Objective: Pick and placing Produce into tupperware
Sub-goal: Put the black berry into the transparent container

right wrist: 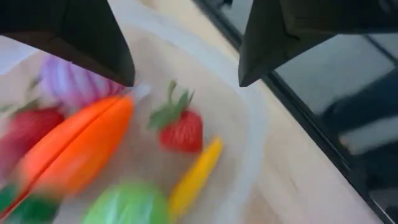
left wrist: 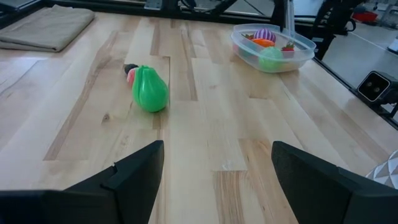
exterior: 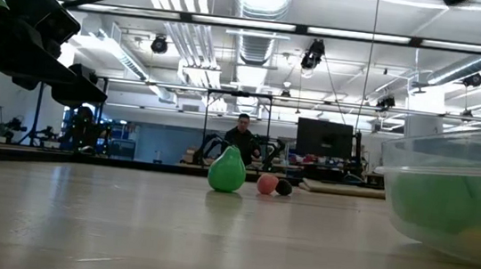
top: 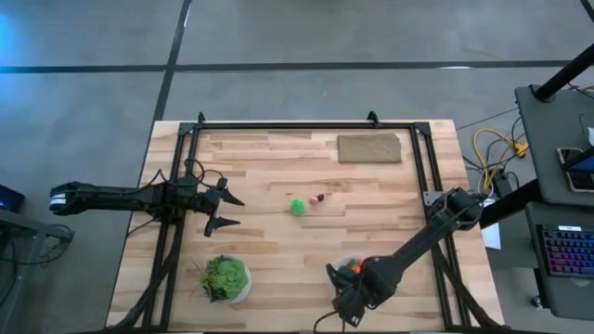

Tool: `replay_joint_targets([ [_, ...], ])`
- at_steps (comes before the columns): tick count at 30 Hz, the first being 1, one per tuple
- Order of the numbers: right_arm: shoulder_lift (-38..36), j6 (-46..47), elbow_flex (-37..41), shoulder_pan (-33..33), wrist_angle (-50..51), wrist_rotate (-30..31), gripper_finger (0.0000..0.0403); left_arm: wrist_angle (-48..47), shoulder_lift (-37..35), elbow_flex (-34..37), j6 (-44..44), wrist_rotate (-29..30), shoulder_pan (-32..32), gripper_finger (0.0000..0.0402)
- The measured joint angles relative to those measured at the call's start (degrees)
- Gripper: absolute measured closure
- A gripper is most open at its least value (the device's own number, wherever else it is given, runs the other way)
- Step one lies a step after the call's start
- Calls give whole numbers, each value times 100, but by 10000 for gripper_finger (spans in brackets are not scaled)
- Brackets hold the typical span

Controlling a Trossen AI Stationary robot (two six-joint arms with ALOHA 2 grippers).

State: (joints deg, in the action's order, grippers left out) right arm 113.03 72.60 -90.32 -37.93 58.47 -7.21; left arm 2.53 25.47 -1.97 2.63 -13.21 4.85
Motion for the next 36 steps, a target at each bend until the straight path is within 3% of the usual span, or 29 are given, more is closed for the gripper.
replay_joint_targets([
  [4, -466, -405, -138, 402, 370, 1084, 121, -1, 0, 1, -2, 0, -1, 118],
  [7, -813, -1087, -144, 972, 402, 1409, 135, 0, 0, 1, -2, -2, 0, 118],
  [13, -884, -3429, -135, 2328, 384, 921, 171, -1, 0, 1, -2, -2, 2, 118],
  [18, -751, -4993, -133, 2973, 432, 885, 185, -3, 0, 1, -1, 0, 1, 118],
  [21, -611, -5250, -133, 3273, 439, 789, 186, -1, 0, 2, 0, 0, 1, 118],
  [25, -245, -4304, -129, 3865, 435, 309, 187, -2, 0, 0, -1, -1, 2, 118],
  [27, -140, -4648, -126, 4036, 338, 221, 187, -1, 0, 2, -2, -2, 1, 118],
  [30, -121, -6094, -224, 3973, 291, 389, 187, -1, 0, 0, -2, -2, 2, 118],
  [36, -98, -8248, -138, 3979, 179, 1411, 187, 0, 0, 1, 0, 0, 0, 118],
])
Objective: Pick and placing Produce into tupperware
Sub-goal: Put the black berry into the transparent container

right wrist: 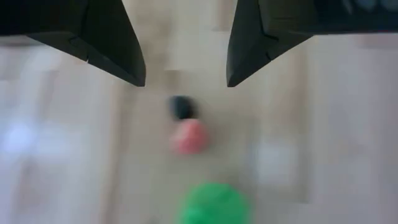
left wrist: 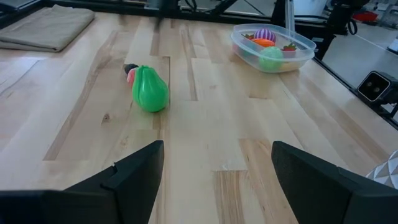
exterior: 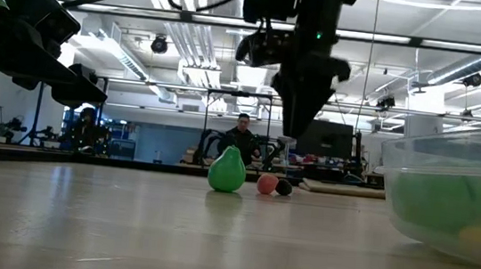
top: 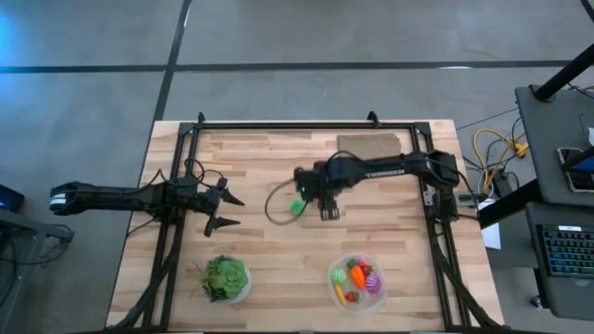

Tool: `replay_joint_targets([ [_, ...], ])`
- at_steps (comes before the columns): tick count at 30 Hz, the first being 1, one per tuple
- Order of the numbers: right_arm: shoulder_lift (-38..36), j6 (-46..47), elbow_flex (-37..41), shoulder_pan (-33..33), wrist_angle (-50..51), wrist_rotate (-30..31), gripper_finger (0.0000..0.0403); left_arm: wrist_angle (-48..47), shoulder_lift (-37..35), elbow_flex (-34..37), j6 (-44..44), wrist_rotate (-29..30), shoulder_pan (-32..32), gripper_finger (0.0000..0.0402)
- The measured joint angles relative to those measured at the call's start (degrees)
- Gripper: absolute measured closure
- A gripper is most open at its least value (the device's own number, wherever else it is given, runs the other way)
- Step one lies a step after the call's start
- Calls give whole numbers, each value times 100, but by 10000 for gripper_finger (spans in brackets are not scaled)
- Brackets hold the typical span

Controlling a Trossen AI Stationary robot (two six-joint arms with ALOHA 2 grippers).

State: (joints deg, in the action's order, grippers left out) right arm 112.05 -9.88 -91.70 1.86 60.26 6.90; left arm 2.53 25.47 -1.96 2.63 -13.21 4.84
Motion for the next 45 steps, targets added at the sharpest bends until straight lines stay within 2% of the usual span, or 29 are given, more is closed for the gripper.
replay_joint_targets([
  [3, 46, -508, 28, 162, -113, 75, 187, 0, 0, -1, -1, 0, 2, 118],
  [9, 184, -573, 153, 517, -282, -531, 189, 0, 0, 0, -2, -2, 1, 118],
  [20, 313, -815, 709, 545, -624, -532, 189, 0, 0, 0, 0, 0, 2, 118],
  [32, 323, -1013, 797, 531, -1265, -534, 189, 0, 0, 0, 0, -2, 0, 118],
  [45, 323, -1026, 921, 517, -1453, -537, 189, 0, 0, 0, -1, -1, 1, 118],
])
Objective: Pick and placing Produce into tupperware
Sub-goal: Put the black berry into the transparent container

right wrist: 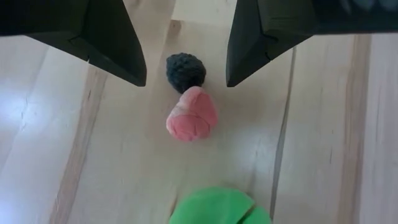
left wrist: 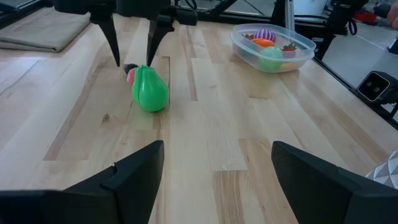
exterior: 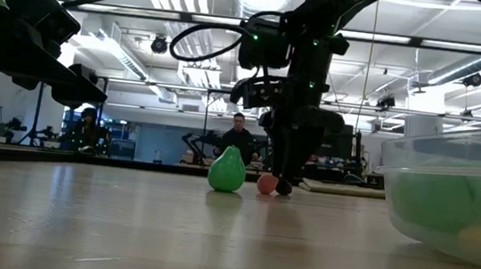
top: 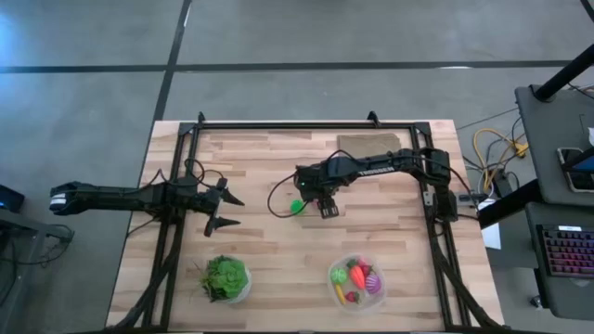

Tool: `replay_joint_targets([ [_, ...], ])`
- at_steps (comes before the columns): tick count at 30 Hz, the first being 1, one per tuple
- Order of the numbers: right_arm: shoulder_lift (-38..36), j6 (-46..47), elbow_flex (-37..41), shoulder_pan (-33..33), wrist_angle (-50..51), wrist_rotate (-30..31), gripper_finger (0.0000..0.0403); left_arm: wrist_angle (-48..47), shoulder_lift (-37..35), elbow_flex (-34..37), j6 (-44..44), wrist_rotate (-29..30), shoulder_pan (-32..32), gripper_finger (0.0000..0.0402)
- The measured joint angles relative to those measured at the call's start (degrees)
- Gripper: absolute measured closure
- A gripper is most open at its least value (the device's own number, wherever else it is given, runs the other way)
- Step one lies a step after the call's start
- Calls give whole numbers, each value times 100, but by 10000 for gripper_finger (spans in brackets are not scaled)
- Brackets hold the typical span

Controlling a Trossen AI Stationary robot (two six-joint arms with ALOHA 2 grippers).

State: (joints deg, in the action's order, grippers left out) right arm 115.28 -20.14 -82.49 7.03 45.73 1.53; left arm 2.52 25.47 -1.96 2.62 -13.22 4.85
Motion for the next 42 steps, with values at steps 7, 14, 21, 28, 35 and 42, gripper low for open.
replay_joint_targets([
  [7, 0, 122, 155, 0, -4, 1, 189, 0, 0, 0, -1, -1, -1, 118],
  [14, 2, 404, 188, -2, -149, -1, 189, 0, 0, -1, 0, 0, 0, 118],
  [21, 2, 375, 294, 0, -203, -1, 189, 0, 0, 0, 1, -1, 1, 118],
  [28, 2, 415, 345, 0, -440, -1, 191, 0, 0, -2, 1, -1, 1, 118],
  [35, 2, 468, 356, 0, -510, -1, 239, 0, 0, -1, 0, 0, 0, 118],
  [42, -1, 484, 372, 0, -334, -1, 294, 0, 0, 0, -1, 1, 1, 118],
])
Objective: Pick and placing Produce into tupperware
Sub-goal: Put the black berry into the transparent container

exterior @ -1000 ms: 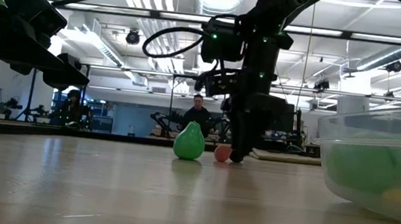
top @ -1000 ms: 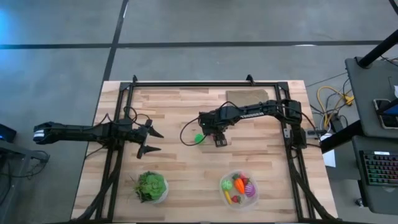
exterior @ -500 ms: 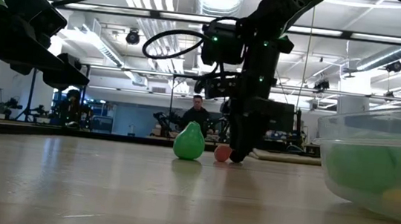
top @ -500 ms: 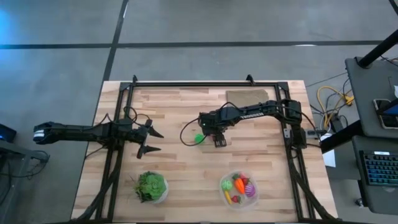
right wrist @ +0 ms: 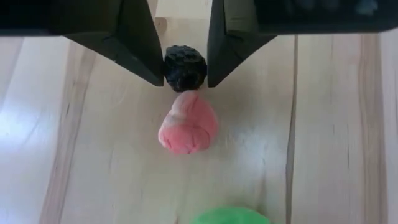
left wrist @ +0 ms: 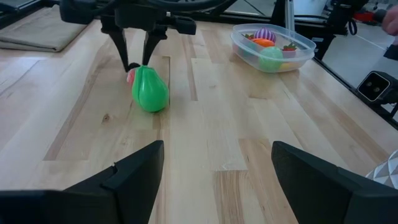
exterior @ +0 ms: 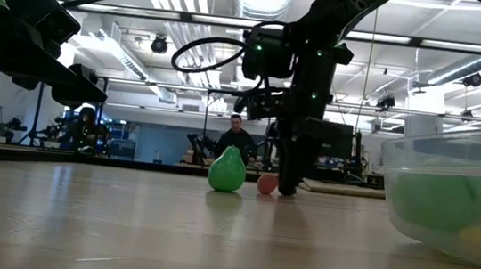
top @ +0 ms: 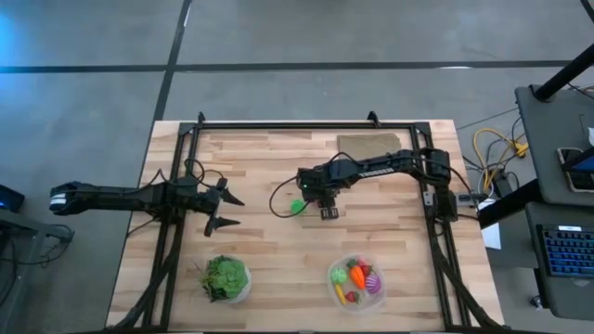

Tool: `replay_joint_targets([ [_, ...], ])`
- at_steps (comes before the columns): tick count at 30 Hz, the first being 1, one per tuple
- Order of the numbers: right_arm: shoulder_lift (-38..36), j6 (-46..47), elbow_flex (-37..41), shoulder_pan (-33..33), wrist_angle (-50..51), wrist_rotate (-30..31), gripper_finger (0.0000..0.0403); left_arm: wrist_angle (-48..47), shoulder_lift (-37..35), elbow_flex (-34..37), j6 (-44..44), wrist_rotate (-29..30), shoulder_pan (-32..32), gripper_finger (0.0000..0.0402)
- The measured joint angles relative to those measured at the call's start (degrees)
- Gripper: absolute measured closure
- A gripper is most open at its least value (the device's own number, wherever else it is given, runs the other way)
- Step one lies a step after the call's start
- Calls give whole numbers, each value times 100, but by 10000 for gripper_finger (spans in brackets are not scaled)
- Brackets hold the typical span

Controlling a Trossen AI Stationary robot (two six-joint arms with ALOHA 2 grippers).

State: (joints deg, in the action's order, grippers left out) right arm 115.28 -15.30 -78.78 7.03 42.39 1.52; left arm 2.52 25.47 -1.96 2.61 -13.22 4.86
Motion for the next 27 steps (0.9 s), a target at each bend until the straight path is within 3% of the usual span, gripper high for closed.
replay_joint_targets([
  [9, -23, 312, 105, -2, 124, 4, 290, 0, 0, 0, 0, 0, -2, 118],
  [17, -449, 968, -467, -129, 1102, -70, 303, 0, 0, -2, 0, 0, 0, 118],
  [22, -962, 1760, -704, -469, 1861, -297, 299, 1, 0, 0, 1, 0, -1, 118],
  [27, -1342, 3212, -672, -1301, 2272, -297, 295, -1, 0, 0, 1, -1, -2, 118],
])
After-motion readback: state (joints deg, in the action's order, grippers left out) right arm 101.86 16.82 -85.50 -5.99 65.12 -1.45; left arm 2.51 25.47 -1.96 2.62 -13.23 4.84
